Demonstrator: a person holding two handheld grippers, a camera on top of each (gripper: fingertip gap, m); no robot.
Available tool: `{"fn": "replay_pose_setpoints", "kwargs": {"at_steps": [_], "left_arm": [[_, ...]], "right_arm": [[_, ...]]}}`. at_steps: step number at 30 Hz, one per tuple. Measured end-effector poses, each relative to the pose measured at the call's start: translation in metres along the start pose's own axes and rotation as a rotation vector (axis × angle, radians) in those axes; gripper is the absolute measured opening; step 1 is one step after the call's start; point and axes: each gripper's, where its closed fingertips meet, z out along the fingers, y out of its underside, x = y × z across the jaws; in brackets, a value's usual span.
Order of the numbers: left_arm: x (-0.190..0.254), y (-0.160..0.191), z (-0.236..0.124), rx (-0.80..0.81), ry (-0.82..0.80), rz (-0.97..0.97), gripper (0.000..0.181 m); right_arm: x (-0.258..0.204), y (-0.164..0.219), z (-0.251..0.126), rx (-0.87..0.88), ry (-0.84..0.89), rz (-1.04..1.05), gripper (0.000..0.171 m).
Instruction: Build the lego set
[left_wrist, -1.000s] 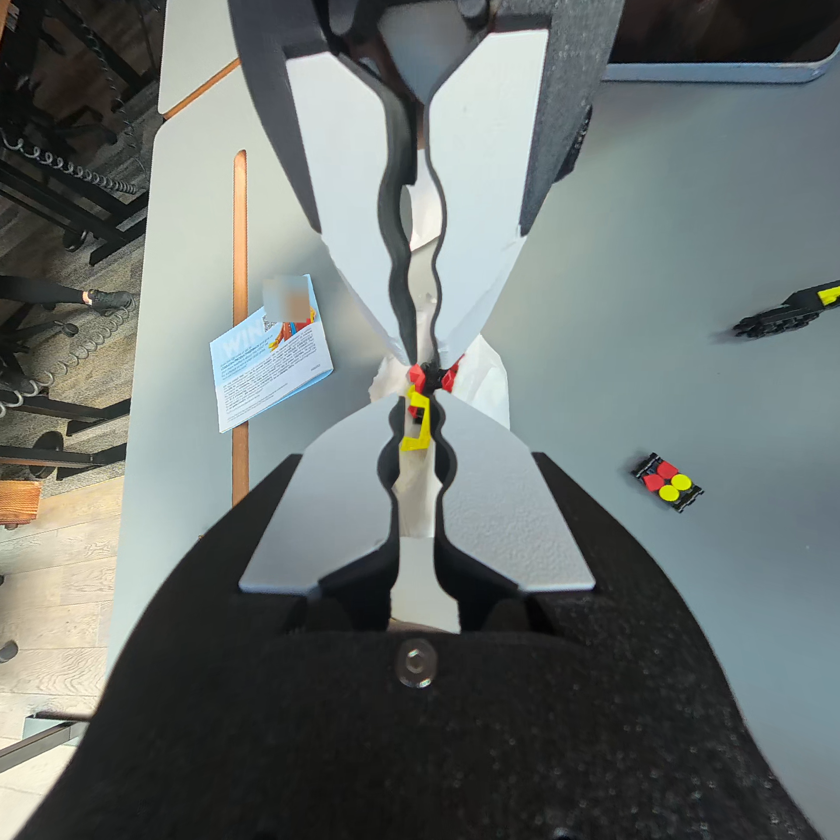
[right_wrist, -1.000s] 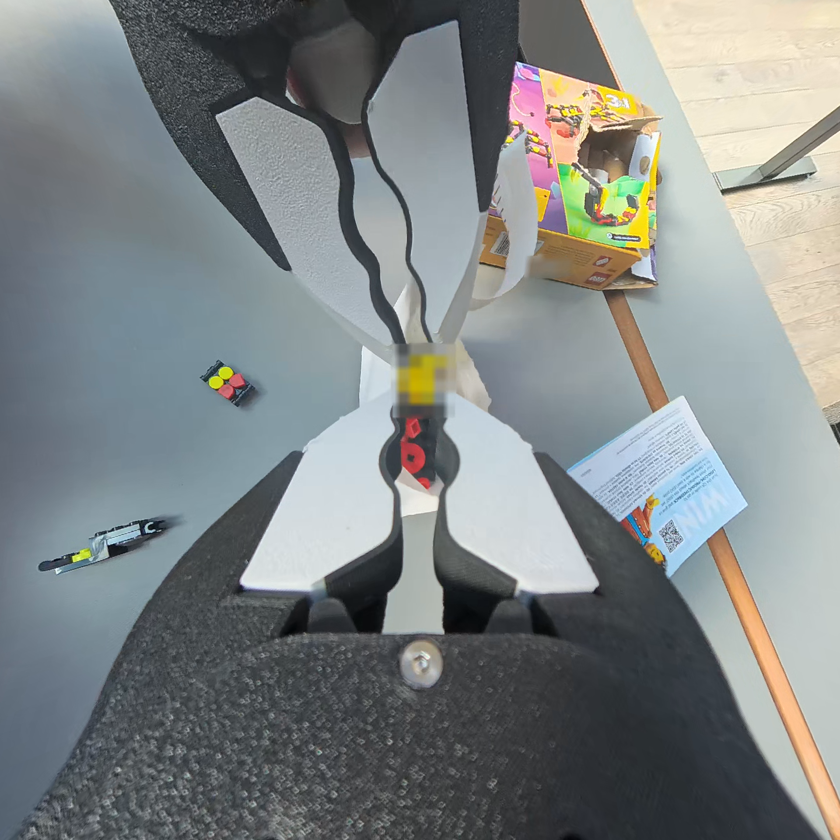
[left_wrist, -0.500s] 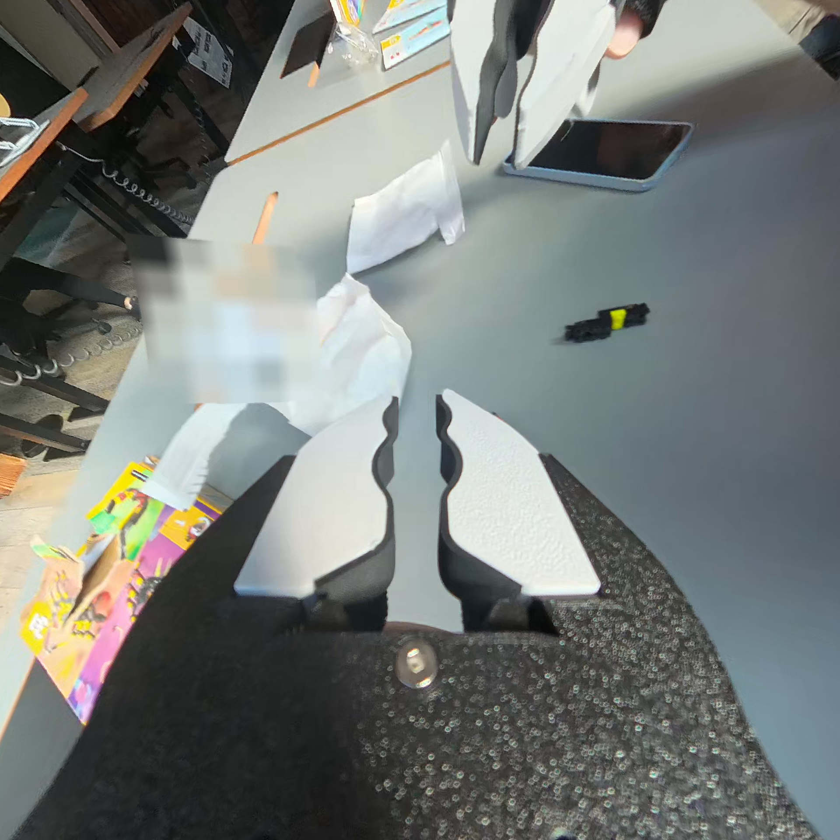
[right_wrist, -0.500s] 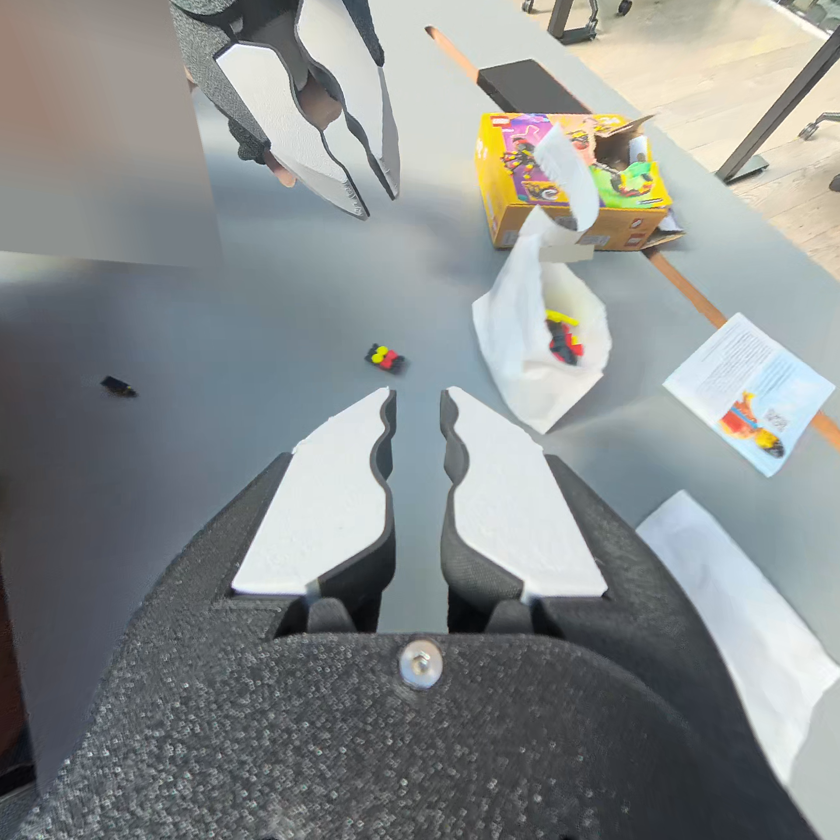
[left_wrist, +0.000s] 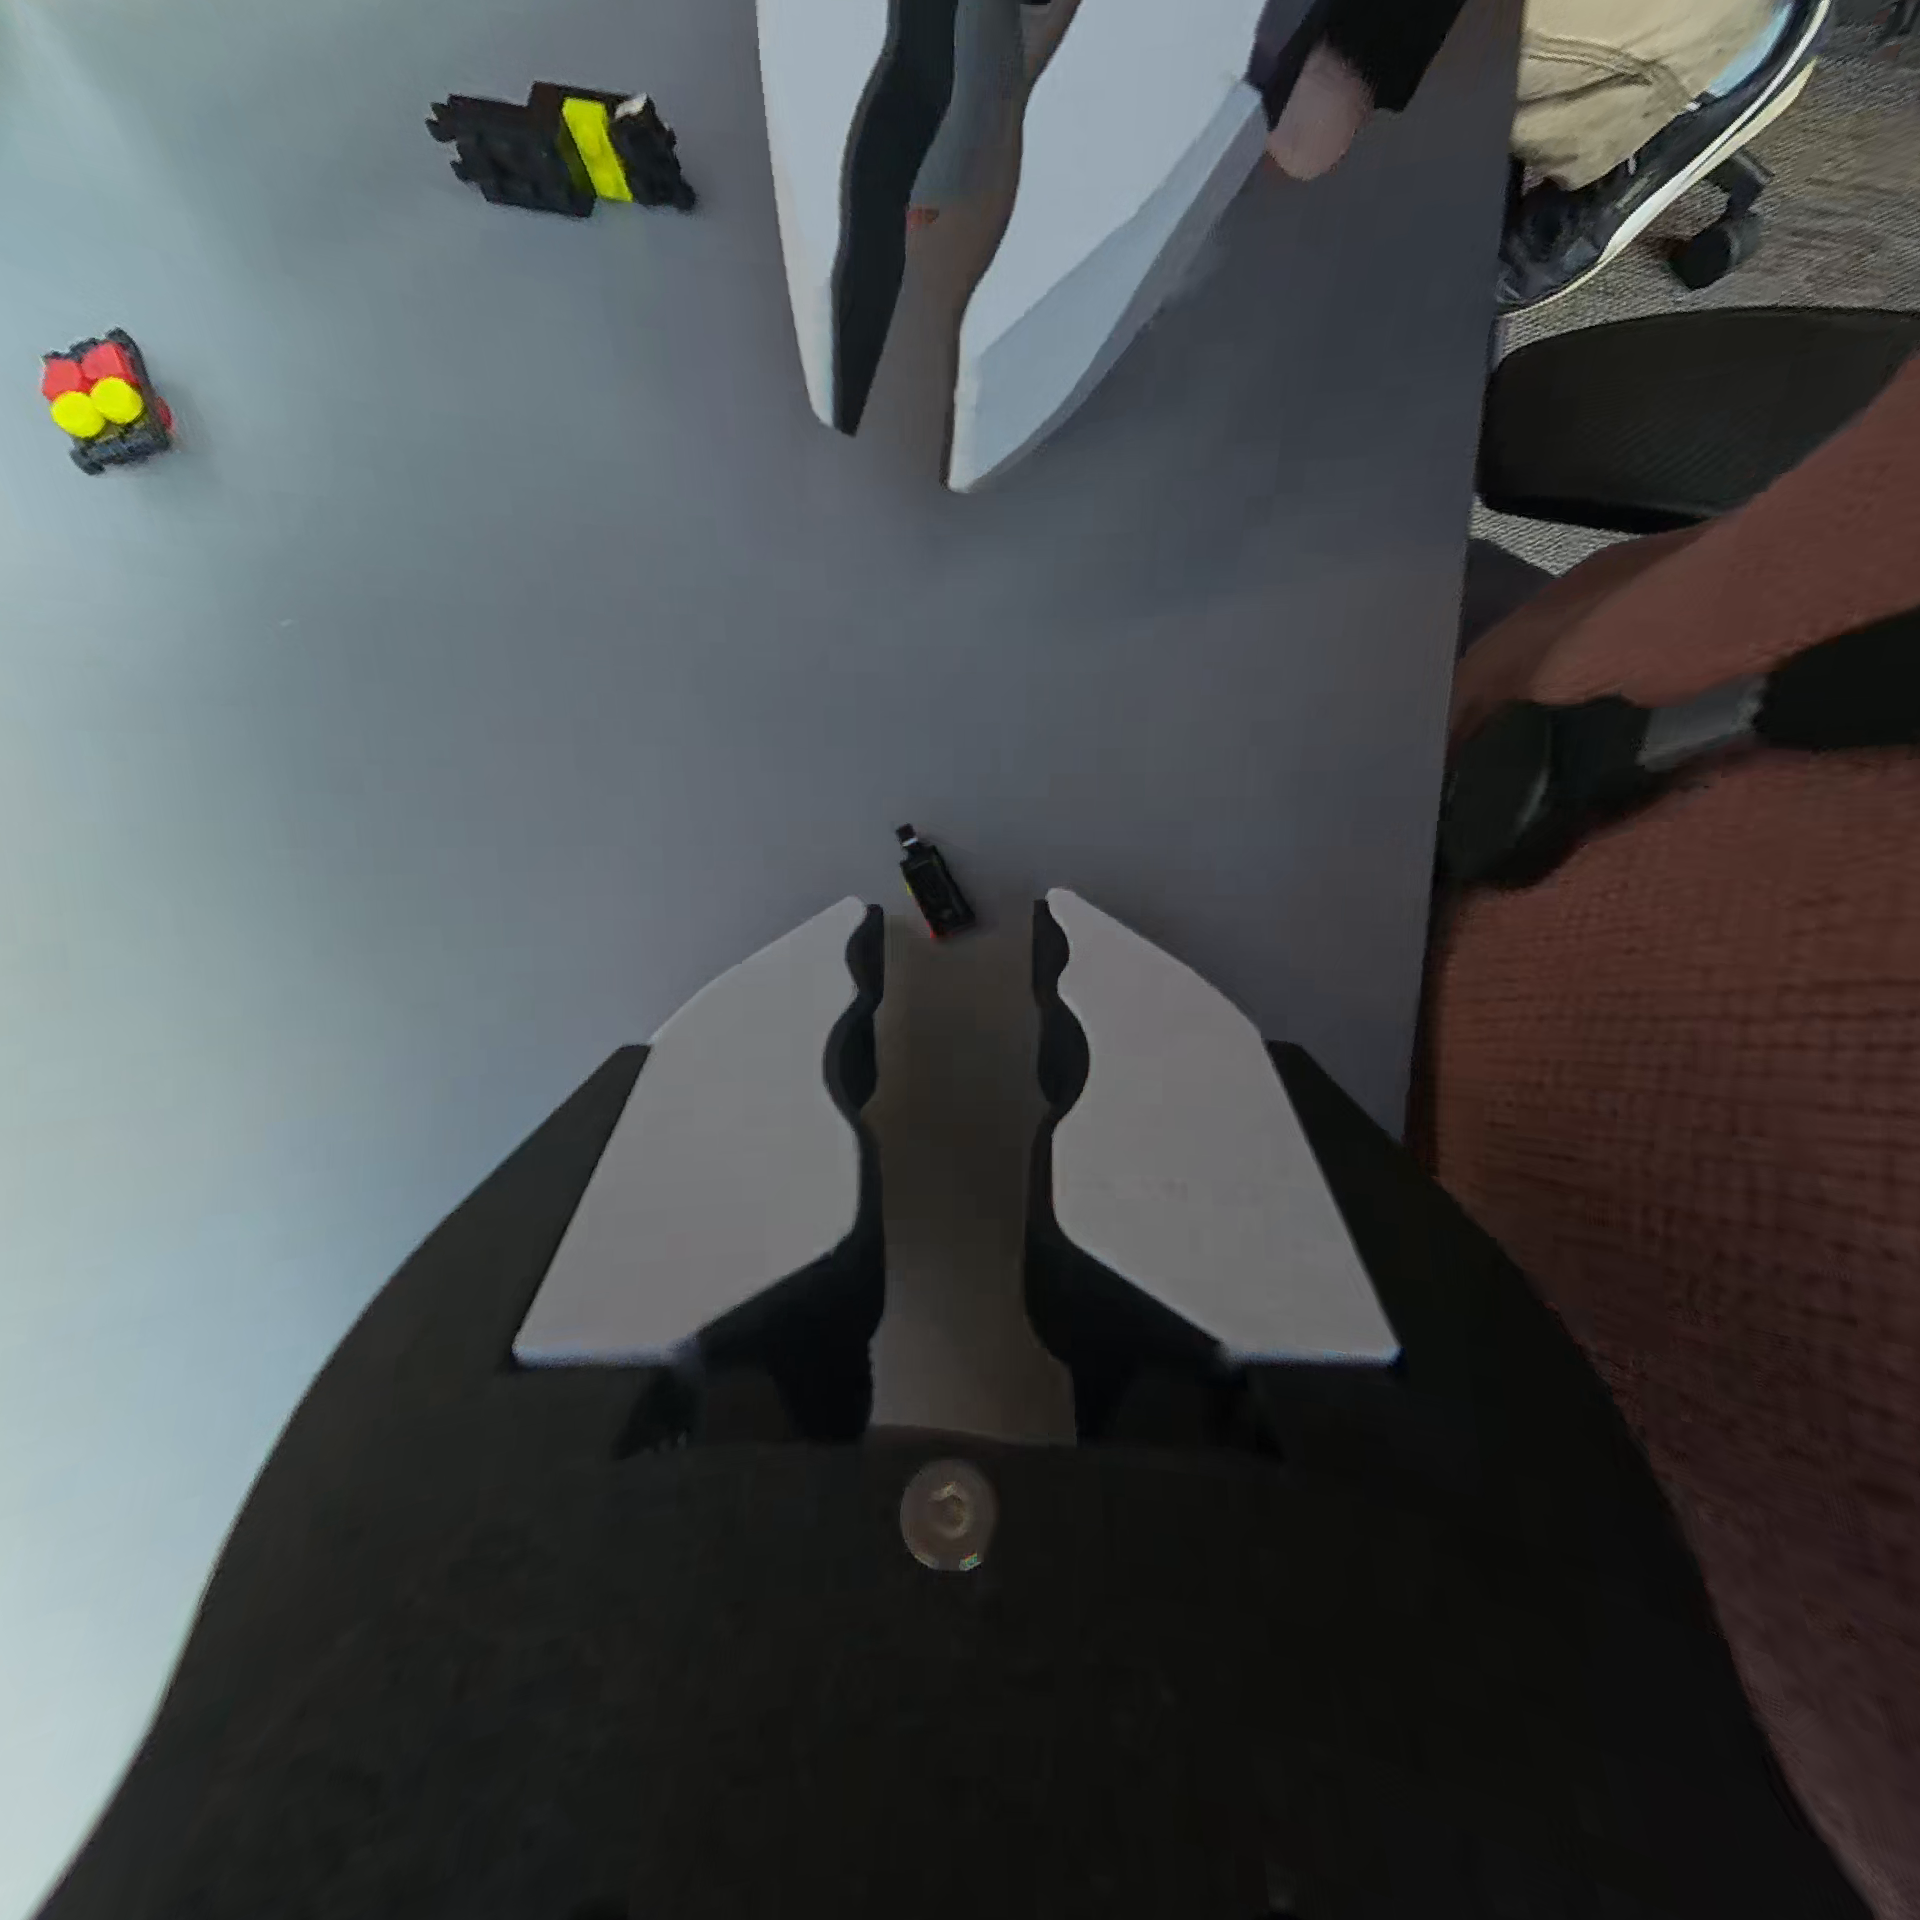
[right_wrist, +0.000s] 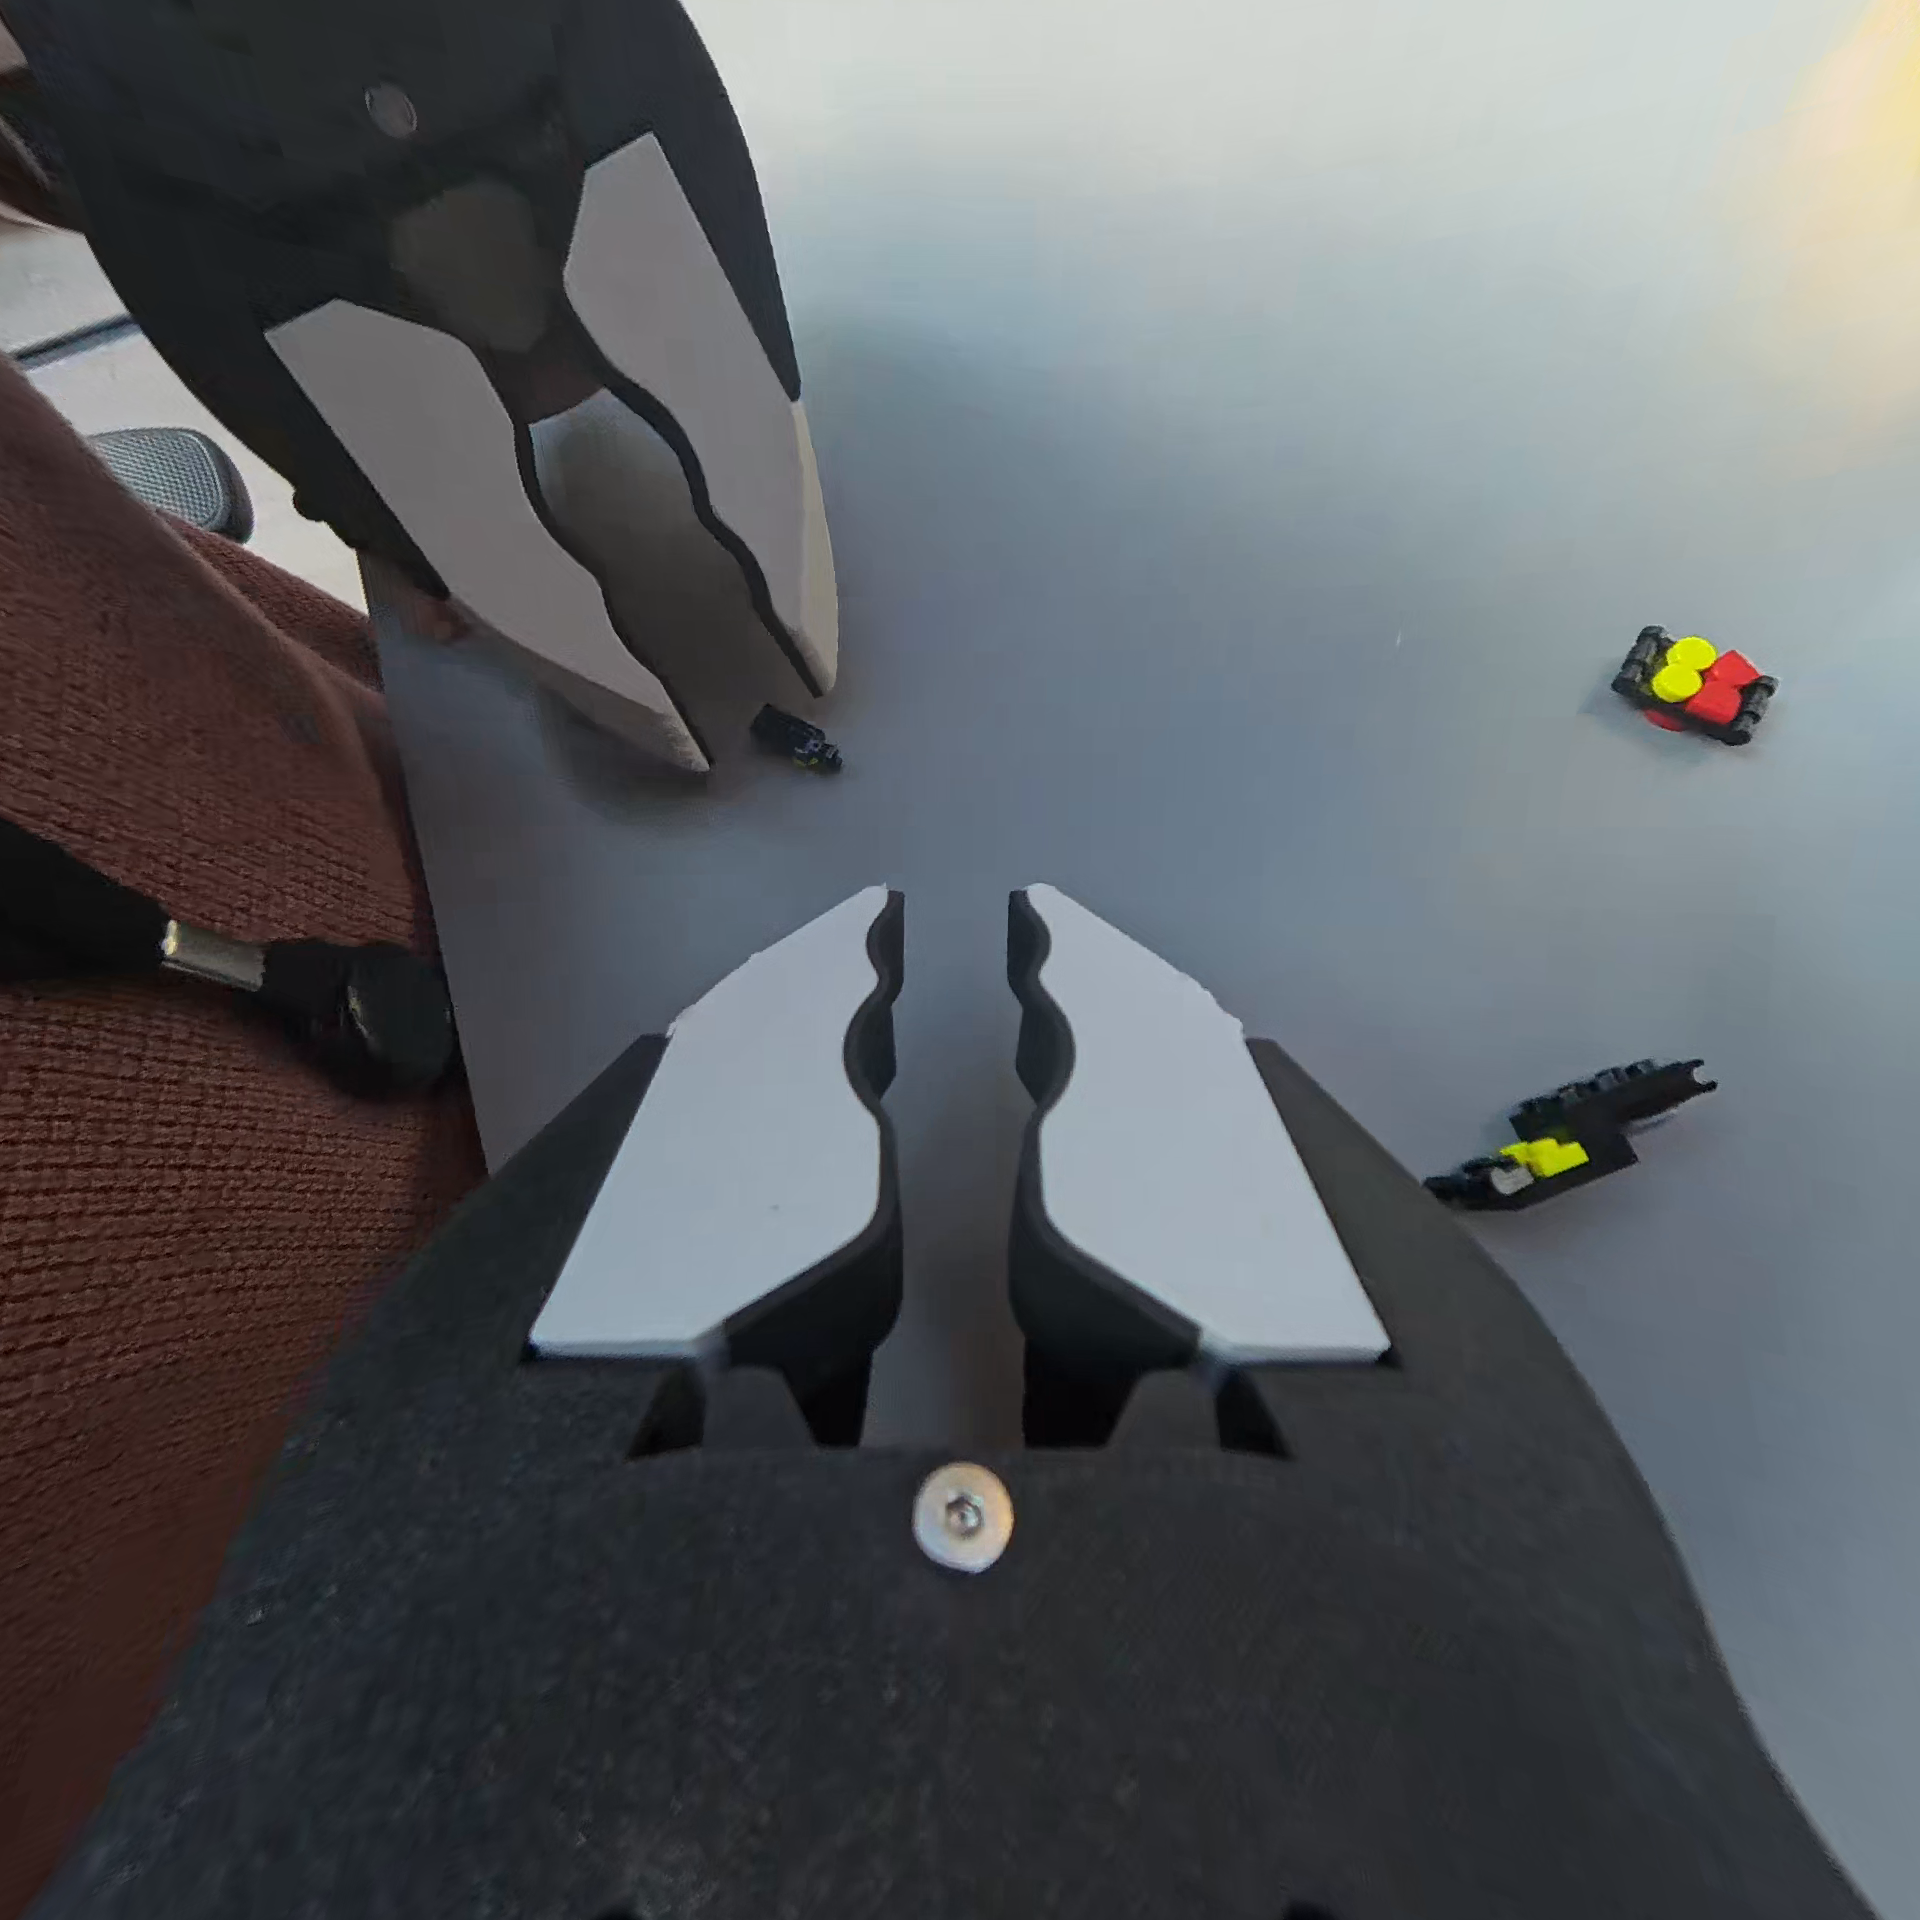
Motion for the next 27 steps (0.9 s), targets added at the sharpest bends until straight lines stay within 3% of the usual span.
{"fn": "replay_pose_setpoints", "kwargs": {"at_steps": [2, 4, 6, 10, 12, 14, 17, 20, 21, 27], "left_arm": [[-0.002, -0.005, 0.008, 0.021, -0.016, -0.019, 0.026], [-0.006, -0.008, 0.01, 0.023, -0.011, -0.016, 0.008], [-0.013, -0.019, 0.003, 0.117, 0.018, -0.082, 0.008], [-0.039, -0.087, -0.06, 0.712, 0.405, -0.604, 0.008], [-0.069, -0.103, -0.089, 0.97, 0.596, -0.887, 0.008], [-0.091, -0.108, -0.1, 1.129, 0.649, -1.024, 0.007], [-0.098, -0.123, -0.113, 1.301, 0.675, -1.005, 0.008], [-0.092, -0.141, -0.128, 1.435, 0.655, -0.84, 0.008], [-0.09, -0.146, -0.129, 1.445, 0.619, -0.775, 0.008], [-0.08, -0.16, -0.131, 1.456, 0.558, -0.578, 0.007]], "right_arm": [[0.002, -0.001, 0.0, -0.005, 0.028, -0.011, 0.019], [0.0, -0.005, -0.001, 0.017, 0.03, -0.009, 0.019], [0.003, -0.014, -0.004, 0.077, 0.072, -0.011, 0.019], [0.007, -0.066, -0.032, 0.435, 0.186, -0.087, 0.019], [0.007, -0.094, -0.052, 0.619, 0.228, -0.088, 0.018], [0.016, -0.111, -0.063, 0.704, 0.338, -0.123, 0.018], [0.026, -0.125, -0.061, 0.712, 0.371, -0.074, 0.014], [0.012, -0.145, -0.058, 0.848, -0.004, 0.226, 0.012], [0.016, -0.148, -0.061, 0.898, -0.058, 0.305, 0.011], [0.021, -0.156, -0.065, 0.921, -0.06, 0.307, 0.01]]}}
